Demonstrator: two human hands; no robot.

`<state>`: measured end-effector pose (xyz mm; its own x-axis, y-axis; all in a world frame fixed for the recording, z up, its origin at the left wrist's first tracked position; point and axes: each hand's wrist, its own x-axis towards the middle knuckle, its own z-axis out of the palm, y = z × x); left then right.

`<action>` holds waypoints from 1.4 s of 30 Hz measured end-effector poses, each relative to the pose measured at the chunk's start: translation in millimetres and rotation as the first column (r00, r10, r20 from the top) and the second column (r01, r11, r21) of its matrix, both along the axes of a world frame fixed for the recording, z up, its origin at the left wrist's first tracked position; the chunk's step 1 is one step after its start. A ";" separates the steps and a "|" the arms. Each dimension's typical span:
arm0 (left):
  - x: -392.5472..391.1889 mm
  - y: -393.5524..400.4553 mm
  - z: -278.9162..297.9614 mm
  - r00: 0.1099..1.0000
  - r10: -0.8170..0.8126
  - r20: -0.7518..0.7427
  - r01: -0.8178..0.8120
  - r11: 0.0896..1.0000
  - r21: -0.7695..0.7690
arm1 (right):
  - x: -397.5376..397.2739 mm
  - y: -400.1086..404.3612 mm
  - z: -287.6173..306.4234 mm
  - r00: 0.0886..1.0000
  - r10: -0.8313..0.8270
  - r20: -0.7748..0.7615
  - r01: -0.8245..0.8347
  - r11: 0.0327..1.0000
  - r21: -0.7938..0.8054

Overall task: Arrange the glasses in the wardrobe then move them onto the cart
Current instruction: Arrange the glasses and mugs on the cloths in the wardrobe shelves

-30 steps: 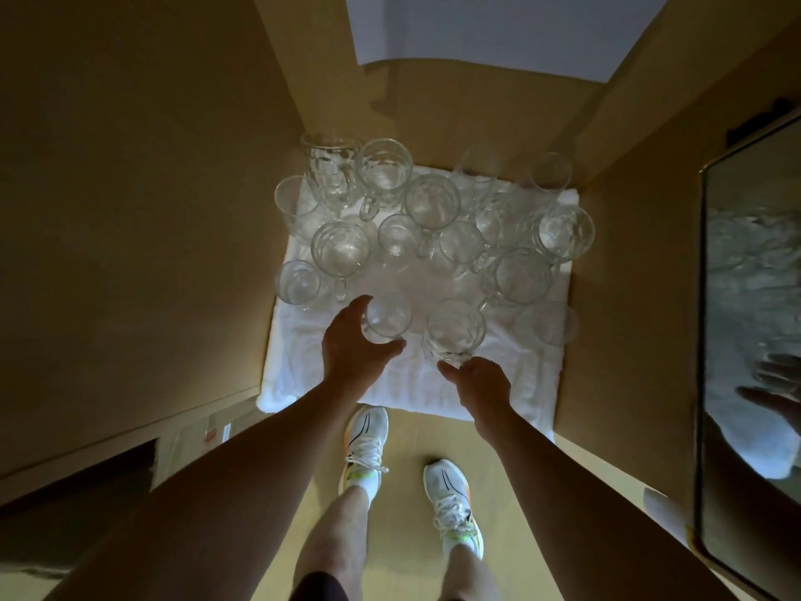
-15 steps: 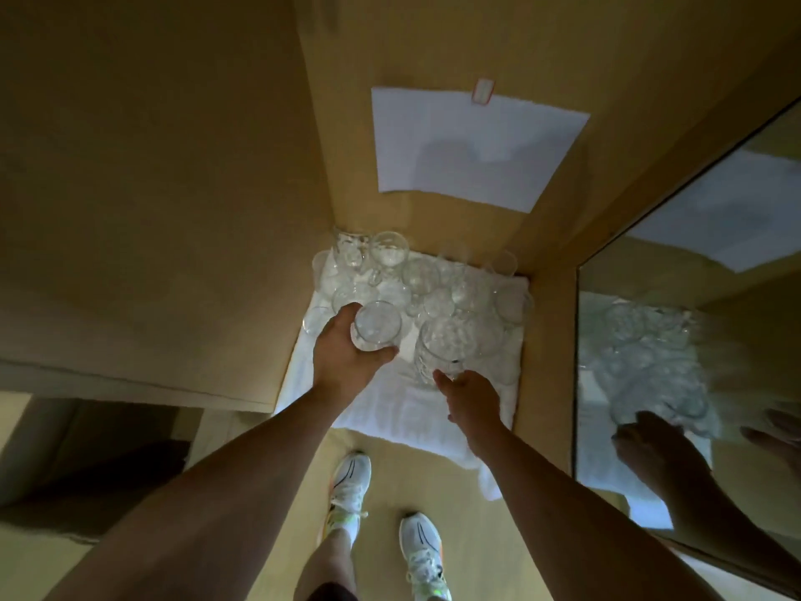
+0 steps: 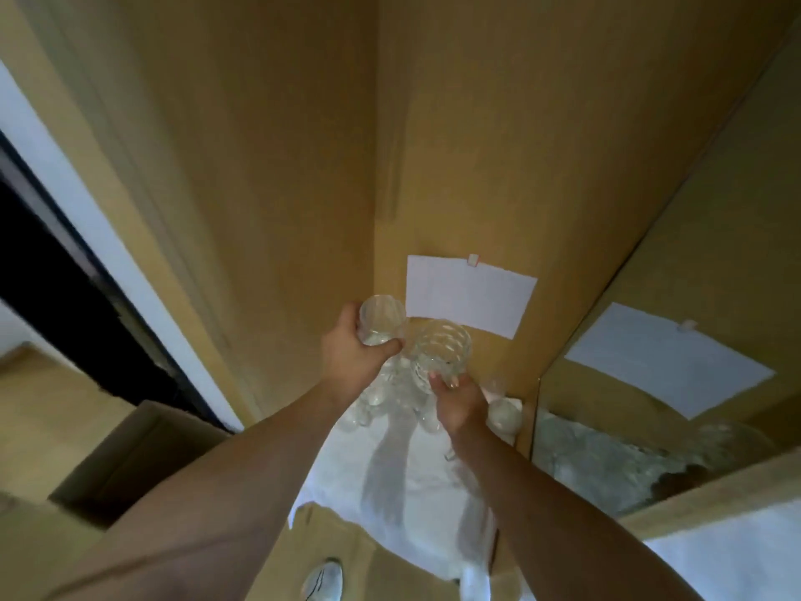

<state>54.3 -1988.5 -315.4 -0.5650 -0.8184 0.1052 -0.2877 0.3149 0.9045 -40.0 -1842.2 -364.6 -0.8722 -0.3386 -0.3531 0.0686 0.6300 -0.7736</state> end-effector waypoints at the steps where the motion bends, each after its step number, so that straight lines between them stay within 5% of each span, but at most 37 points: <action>1: 6.1 2.8 12.6 1.000 0.017 -0.011 -0.017 1.000 -0.014 | 3.2 0.0 12.1 1.000 -0.022 -0.003 0.022 0.999 -0.030; 18: 100.4 -7.8 154.5 0.974 0.037 -0.222 -0.063 0.992 -0.109 | 66.7 -19.0 168.6 0.940 0.116 -0.320 -0.132 0.991 -0.030; 42: 223.0 17.7 203.0 0.903 -0.165 -0.397 0.152 0.986 -0.066 | 222.6 47.3 235.3 0.904 -0.200 -0.379 0.121 0.968 -0.222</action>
<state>277.2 -1970.8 -112.4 -0.5918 -0.7139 0.3744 0.1521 0.3573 0.9215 182.6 -1795.0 -129.3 -0.9741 -0.2083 0.0881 -0.1797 0.4761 -0.8609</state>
